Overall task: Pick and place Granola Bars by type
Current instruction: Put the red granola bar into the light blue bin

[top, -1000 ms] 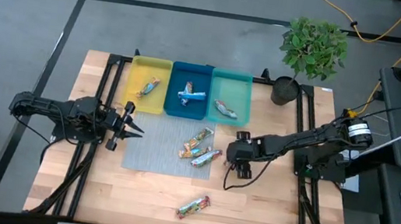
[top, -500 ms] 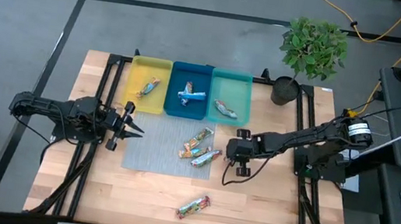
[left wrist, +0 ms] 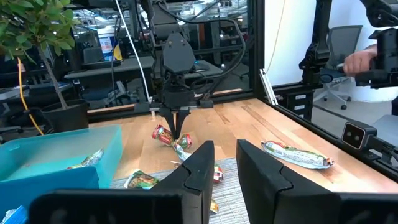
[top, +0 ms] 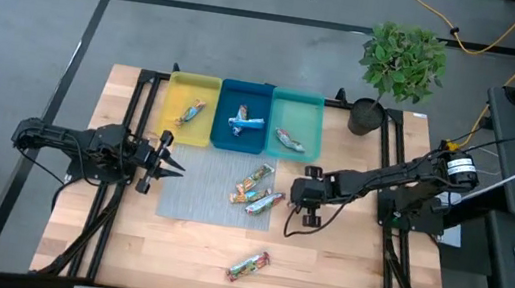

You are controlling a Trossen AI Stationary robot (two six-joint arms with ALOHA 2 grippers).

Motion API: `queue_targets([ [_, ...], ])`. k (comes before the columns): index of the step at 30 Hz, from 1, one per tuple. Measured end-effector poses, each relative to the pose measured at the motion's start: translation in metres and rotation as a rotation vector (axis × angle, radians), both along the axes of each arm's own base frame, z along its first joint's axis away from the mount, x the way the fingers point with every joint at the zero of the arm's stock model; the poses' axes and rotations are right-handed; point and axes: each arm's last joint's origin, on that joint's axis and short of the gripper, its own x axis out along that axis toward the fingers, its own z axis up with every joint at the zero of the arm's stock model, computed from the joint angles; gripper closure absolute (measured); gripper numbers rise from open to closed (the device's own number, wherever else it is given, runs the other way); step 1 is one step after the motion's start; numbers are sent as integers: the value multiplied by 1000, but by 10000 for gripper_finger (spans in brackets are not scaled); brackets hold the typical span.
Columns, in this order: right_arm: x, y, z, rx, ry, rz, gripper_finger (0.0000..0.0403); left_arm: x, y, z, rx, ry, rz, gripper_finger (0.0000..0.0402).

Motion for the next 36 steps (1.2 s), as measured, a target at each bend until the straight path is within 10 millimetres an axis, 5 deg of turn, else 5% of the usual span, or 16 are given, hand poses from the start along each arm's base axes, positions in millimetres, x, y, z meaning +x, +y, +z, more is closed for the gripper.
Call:
queue_targets([
  [21,33,33,74,-117,-108,106,401,0,0,0,0,0,0,340],
  [36,47,11,106,-195,-156,85,400,0,0,0,0,0,0,339],
])
